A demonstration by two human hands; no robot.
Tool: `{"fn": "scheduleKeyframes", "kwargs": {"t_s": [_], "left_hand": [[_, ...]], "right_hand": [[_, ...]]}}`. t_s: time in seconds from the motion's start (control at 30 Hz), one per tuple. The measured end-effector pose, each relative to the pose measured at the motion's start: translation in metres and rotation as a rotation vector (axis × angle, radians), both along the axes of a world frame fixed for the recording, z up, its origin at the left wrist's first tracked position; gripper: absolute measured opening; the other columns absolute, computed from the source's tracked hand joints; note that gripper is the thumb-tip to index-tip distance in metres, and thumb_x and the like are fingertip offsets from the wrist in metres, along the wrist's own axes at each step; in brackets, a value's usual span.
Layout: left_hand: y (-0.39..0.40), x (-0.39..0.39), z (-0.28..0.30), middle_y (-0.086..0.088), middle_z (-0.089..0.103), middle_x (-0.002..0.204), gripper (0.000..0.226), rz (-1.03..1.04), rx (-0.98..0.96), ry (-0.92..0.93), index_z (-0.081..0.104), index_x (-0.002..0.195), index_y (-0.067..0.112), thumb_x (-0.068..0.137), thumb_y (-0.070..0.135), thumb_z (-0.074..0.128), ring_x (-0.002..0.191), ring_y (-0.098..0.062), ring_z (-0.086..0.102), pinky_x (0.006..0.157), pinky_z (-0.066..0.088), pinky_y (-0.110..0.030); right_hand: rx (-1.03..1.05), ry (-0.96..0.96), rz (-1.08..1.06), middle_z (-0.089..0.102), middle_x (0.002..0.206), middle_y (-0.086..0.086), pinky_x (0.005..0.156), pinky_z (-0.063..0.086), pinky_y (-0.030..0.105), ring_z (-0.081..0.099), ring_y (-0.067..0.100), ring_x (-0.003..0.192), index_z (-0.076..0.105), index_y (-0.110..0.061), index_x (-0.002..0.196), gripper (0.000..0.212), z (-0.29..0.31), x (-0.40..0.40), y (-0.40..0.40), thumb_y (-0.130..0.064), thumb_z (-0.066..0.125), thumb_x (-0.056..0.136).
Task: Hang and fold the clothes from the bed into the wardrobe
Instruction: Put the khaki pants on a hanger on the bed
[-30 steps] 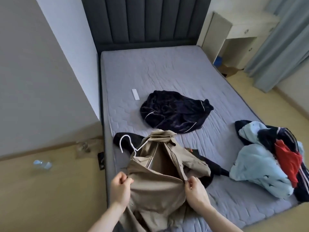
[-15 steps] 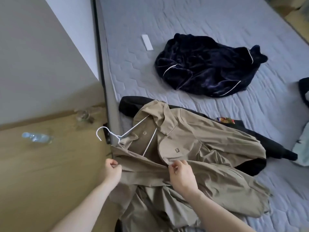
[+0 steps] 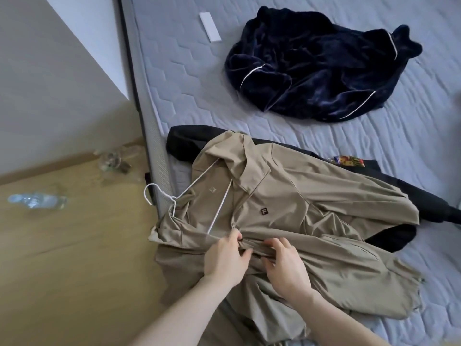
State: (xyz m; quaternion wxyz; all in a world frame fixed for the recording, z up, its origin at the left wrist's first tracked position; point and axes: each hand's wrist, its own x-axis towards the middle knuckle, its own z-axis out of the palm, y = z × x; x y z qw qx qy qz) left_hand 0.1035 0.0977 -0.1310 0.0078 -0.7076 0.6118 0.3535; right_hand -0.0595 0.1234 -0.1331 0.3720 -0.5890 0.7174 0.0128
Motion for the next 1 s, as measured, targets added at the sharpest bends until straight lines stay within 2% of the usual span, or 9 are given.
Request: {"fn": "scheduleKeyframes", "kwargs": {"t_s": [0.17,0.27,0.37,0.47,0.7,0.77,0.83,0.9,1.0], "left_hand": [[-0.013,-0.015,-0.026,0.003,0.072,0.105,0.021,0.108,-0.002,-0.07,0.059,0.111,0.029,0.098,0.046,0.059,0.1,-0.026,0.068,0.072,0.046,-0.033],[-0.014,-0.013,-0.033,0.0,0.069,0.097,0.006,0.094,-0.013,-0.088,0.064,0.1,0.027,0.1,0.03,0.059,0.095,-0.026,0.067,0.073,0.049,-0.035],[-0.012,-0.001,-0.029,0.002,0.068,0.088,0.01,0.092,-0.064,-0.047,0.065,0.089,0.025,0.096,0.021,0.061,0.087,-0.026,0.065,0.068,0.047,-0.035],[-0.015,0.024,-0.019,0.004,0.072,0.087,0.009,0.149,-0.155,-0.031,0.067,0.086,0.023,0.091,0.016,0.063,0.086,-0.026,0.065,0.067,0.047,-0.036],[-0.027,0.079,-0.007,0.006,0.065,0.084,0.013,0.227,-0.287,-0.072,0.058,0.085,0.024,0.088,0.02,0.07,0.08,-0.028,0.062,0.062,0.046,-0.039],[-0.023,0.095,-0.012,-0.001,0.06,0.092,0.02,0.338,-0.352,-0.033,0.056,0.091,0.018,0.084,0.016,0.075,0.087,-0.031,0.057,0.072,0.048,-0.044],[-0.014,0.117,-0.023,-0.014,0.057,0.109,0.035,0.56,-0.276,-0.106,0.056,0.106,0.01,0.081,0.021,0.079,0.104,-0.038,0.052,0.088,0.043,-0.048],[-0.001,0.138,-0.037,-0.022,0.052,0.129,0.061,0.784,-0.062,-0.174,0.052,0.127,0.007,0.08,0.033,0.081,0.121,-0.042,0.048,0.103,0.037,-0.048],[0.016,0.157,-0.05,-0.02,0.044,0.151,0.075,0.996,0.228,0.1,0.038,0.149,0.006,0.09,0.037,0.073,0.137,-0.039,0.043,0.113,0.033,-0.043]], "right_hand": [[-0.009,0.02,0.001,0.054,0.128,-0.004,0.097,0.047,0.032,0.054,0.022,0.116,0.057,-0.024,0.135,0.041,-0.023,0.004,-0.003,-0.03,0.063,0.095],[0.002,0.071,-0.015,0.056,0.116,-0.004,0.083,0.05,0.035,0.056,0.023,0.11,0.062,-0.024,0.117,0.022,-0.031,0.006,-0.007,-0.033,0.062,0.096],[0.028,0.084,-0.006,0.058,0.1,-0.003,0.073,0.046,0.036,0.061,0.025,0.099,0.058,-0.021,0.096,0.008,-0.035,0.004,-0.007,-0.029,0.059,0.098],[0.042,0.079,-0.034,0.052,0.087,-0.006,0.067,0.04,0.038,0.061,0.027,0.091,0.047,-0.023,0.084,0.018,-0.031,0.003,-0.001,-0.025,0.059,0.097],[0.062,0.082,-0.021,0.054,0.089,-0.005,0.066,0.034,0.034,0.059,0.025,0.09,0.045,-0.023,0.084,0.018,-0.012,0.011,-0.003,-0.025,0.059,0.096],[0.087,0.106,-0.016,0.054,0.089,-0.005,0.067,0.034,0.033,0.059,0.025,0.093,0.045,-0.023,0.084,0.018,-0.009,0.012,-0.006,-0.026,0.059,0.095],[0.117,0.14,-0.004,0.056,0.091,-0.005,0.068,0.038,0.033,0.061,0.027,0.098,0.047,-0.024,0.085,0.016,-0.007,0.011,-0.007,-0.028,0.058,0.095],[0.131,0.148,-0.009,0.06,0.099,-0.004,0.071,0.043,0.033,0.062,0.026,0.101,0.054,-0.024,0.092,0.007,-0.005,0.012,-0.006,-0.029,0.059,0.094],[0.13,0.13,-0.024,0.06,0.113,-0.006,0.077,0.046,0.032,0.063,0.024,0.108,0.058,-0.025,0.111,0.02,-0.003,0.021,-0.003,-0.031,0.061,0.093]]}}
